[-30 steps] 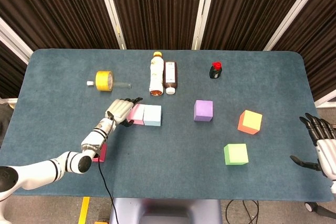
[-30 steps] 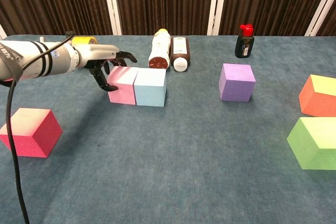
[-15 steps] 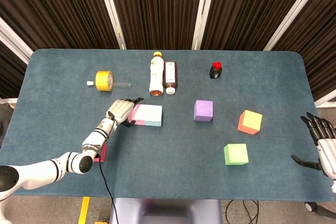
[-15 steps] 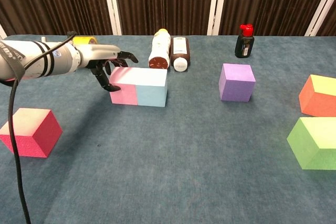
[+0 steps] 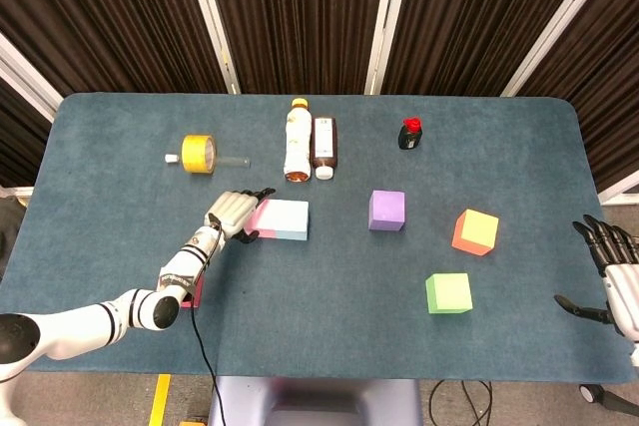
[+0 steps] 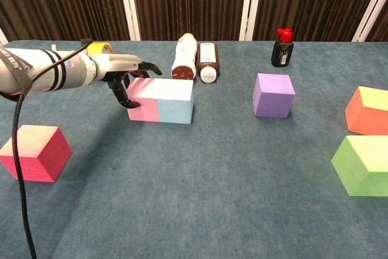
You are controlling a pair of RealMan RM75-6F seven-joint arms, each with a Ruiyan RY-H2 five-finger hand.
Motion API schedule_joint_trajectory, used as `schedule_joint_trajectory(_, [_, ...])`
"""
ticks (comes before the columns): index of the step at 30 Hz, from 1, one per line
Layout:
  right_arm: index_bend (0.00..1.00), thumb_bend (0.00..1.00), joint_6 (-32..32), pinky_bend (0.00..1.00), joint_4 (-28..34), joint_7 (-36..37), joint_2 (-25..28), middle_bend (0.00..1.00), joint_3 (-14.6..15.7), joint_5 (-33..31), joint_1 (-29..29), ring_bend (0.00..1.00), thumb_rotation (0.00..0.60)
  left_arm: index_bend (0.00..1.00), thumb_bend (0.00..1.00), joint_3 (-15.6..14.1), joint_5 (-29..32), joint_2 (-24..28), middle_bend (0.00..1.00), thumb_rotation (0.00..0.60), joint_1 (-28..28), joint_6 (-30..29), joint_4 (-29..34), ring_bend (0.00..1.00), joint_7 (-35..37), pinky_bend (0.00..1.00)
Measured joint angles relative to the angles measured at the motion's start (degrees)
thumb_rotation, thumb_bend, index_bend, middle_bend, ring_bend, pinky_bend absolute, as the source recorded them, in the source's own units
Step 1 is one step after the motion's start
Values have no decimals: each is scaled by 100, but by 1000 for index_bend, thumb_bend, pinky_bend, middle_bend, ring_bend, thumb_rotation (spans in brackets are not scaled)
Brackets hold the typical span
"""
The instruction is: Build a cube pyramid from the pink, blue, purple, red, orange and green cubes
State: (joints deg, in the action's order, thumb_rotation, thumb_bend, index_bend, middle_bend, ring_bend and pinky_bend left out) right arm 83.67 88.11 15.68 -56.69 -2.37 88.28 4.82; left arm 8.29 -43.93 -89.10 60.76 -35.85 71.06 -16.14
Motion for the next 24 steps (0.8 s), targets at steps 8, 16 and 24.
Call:
schedule_joint_trajectory(8, [0, 195, 29, 111, -5, 25, -4, 113, -4, 22, -3, 0, 600, 0, 373, -74, 32, 142, 52, 600, -18, -62, 193, 19, -80, 268])
schedule_joint_trajectory(16, [0, 195, 87, 112, -11, 87, 18, 113, 7, 73, -23, 0, 600, 0, 373, -184, -143, 423, 16, 600, -135, -324, 518, 0, -165, 226])
schedule_joint_trajectory(24, [0, 194, 57, 112, 17, 32, 12, 113, 14, 90, -1, 0, 600, 0, 373, -423, -384, 559, 13, 600, -279, -612, 358, 0, -530, 164])
